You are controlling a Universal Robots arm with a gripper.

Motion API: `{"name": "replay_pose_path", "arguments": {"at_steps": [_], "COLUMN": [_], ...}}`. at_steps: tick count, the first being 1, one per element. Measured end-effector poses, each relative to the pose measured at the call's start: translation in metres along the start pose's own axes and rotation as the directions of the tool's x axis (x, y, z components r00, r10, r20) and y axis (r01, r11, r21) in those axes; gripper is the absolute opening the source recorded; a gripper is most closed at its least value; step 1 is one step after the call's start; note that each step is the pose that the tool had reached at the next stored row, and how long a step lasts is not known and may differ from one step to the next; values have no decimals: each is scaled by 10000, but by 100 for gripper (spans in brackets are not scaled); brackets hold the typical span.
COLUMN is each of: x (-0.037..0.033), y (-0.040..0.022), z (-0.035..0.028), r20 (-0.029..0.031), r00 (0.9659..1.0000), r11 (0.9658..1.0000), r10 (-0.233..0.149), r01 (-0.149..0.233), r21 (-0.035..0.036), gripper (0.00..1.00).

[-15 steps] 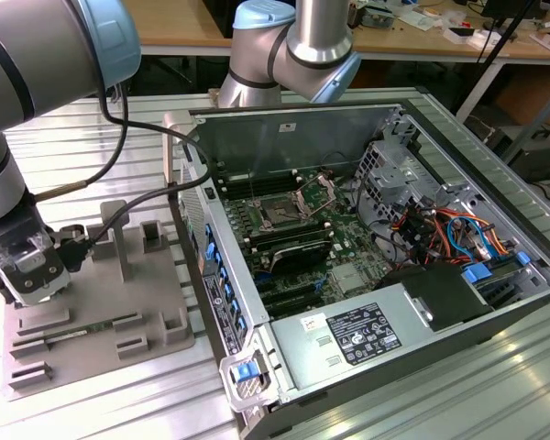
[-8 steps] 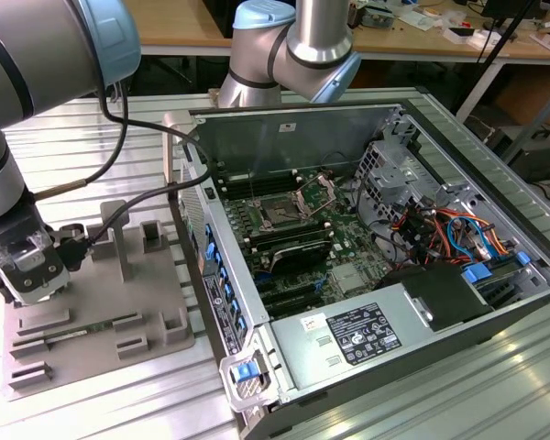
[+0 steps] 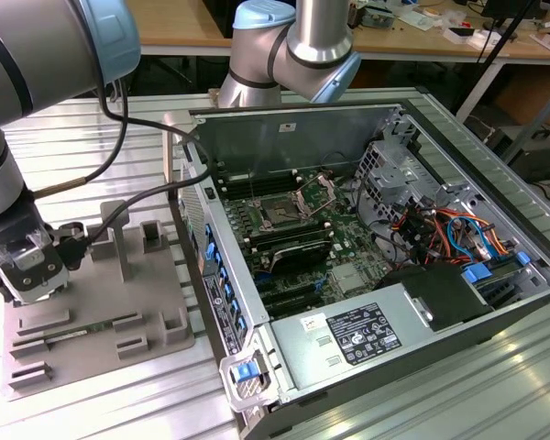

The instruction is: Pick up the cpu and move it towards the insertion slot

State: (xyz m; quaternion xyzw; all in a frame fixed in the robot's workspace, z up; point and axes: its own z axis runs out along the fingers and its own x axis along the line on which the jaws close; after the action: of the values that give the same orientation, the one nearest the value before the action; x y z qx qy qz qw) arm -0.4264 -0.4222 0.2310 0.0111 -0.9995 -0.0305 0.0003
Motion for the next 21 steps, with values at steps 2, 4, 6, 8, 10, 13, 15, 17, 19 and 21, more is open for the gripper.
{"name": "replay_pose_path", "arguments": {"at_steps": [2,4,6,8,10,13,15,17,19,21], "x": [0,0,0,0,0,0,0,0,0,0], "y": [0,0,1,1,2,2,3,3,4,4], "z": [-7,-10,-18,-24,-29,-42,-51,-59,-65,-71], "r20": [-1,1,-2,-1,0,-1,0,0,-1,-1], "r00": [10000,10000,10000,10000,10000,10000,10000,10000,10000,10000], "r11": [10000,10000,10000,10000,10000,10000,10000,10000,10000,10000], "r10": [0,0,0,0,0,0,-1,0,0,0], "r01": [0,0,0,0,0,0,1,0,0,0], "r21": [1,0,1,0,0,0,0,0,0,0], "gripper": [55,55,55,55,55,55,55,55,55,55]}}
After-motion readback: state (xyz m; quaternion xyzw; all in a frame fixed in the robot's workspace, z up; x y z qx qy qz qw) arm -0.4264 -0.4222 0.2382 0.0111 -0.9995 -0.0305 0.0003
